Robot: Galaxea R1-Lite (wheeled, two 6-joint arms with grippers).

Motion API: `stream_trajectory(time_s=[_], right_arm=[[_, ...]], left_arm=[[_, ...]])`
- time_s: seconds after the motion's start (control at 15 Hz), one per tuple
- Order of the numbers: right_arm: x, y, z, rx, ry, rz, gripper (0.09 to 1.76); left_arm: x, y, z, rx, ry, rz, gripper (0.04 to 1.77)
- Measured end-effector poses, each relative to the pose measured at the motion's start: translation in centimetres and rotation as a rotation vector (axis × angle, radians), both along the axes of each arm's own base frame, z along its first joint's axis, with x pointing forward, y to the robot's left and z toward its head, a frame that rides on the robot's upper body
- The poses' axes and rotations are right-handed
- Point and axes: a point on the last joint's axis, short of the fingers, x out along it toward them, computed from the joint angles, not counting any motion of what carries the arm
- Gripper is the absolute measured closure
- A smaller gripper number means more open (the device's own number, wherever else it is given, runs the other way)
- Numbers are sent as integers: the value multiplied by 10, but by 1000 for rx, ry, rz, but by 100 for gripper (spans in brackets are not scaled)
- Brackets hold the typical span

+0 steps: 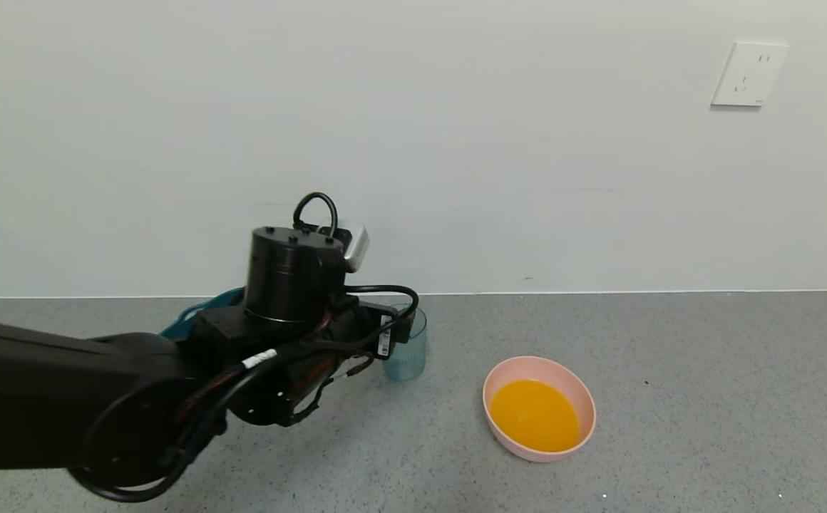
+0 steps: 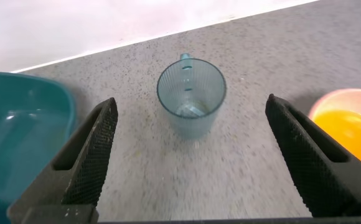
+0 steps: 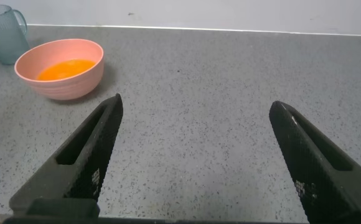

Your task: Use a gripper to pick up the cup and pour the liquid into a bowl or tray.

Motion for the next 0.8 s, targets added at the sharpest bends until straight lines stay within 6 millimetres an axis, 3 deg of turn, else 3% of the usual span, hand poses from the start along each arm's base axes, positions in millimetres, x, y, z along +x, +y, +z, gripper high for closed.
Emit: stream_trajectory(time_s=[0.4,0.6,0.8], right_arm=[[0,0,0,0,0,0,14],[0,0,0,0,0,0,14],[0,0,0,0,0,0,14]], left_arm=[[-86,50,89,-19,-23,-65,10],[-125,88,114,-64,-54,-87,10],[-151,129,124,-136,-115,-50,10]])
